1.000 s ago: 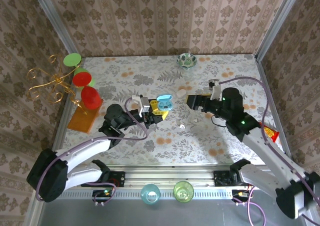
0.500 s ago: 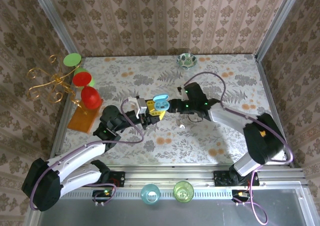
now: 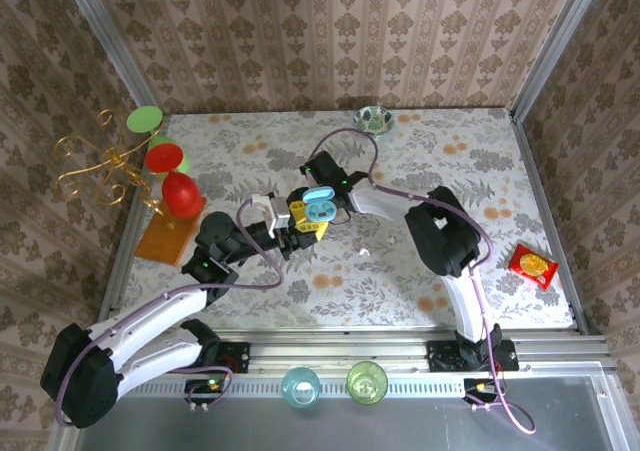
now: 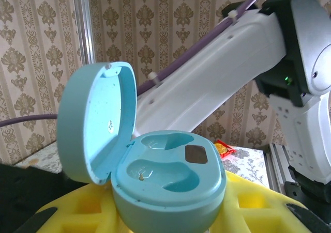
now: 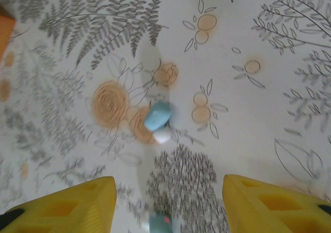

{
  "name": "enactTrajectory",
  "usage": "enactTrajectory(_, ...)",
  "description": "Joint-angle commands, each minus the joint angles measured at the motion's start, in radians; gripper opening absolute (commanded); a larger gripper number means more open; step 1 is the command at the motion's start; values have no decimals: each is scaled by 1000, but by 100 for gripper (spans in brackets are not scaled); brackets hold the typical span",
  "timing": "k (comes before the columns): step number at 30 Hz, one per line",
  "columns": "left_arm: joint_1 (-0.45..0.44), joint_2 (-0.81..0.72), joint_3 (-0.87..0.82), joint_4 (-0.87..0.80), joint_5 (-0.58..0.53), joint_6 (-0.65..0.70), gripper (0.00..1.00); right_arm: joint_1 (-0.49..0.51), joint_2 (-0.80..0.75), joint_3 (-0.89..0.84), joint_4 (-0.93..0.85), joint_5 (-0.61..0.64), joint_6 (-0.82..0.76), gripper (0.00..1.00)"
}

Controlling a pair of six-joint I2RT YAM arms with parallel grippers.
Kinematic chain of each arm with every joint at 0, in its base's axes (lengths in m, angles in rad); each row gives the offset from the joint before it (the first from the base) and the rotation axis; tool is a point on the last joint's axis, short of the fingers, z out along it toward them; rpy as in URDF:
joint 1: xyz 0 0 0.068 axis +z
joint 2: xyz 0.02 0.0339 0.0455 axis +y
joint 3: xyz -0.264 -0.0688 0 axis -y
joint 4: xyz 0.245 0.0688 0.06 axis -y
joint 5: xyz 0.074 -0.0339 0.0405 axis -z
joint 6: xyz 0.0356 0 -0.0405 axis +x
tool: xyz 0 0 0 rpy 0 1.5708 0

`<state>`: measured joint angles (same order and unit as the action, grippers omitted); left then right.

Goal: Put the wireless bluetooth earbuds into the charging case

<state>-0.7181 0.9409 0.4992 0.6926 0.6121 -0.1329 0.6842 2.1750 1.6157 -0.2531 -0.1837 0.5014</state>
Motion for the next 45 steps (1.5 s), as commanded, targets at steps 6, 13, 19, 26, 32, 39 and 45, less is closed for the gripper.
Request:
enactTrajectory(6,11,-32,37,-30,4,27,23,54,179,299,-261,161,-37,52)
enactTrajectory(13,11,-36,32,-22,6,24,22,86,316,525,-410,249,-80,50)
enactTrajectory(19,13,-44,29,-24,8,22,22,106,402,673,-493,288,-108,44)
enactTrajectory(26,13,-57,19,-28,0,22,22,121,396,680,-524,300,-145,38)
enactTrajectory(32,13,-59,16,-24,0,19,22,121,340,595,-475,326,-154,27)
enactTrajectory(39,13,-60,17,-25,-2,18,22,118,306,547,-457,331,-157,23)
enactTrajectory(45,13,-63,20,-29,0,18,22,87,138,287,-328,283,-126,23)
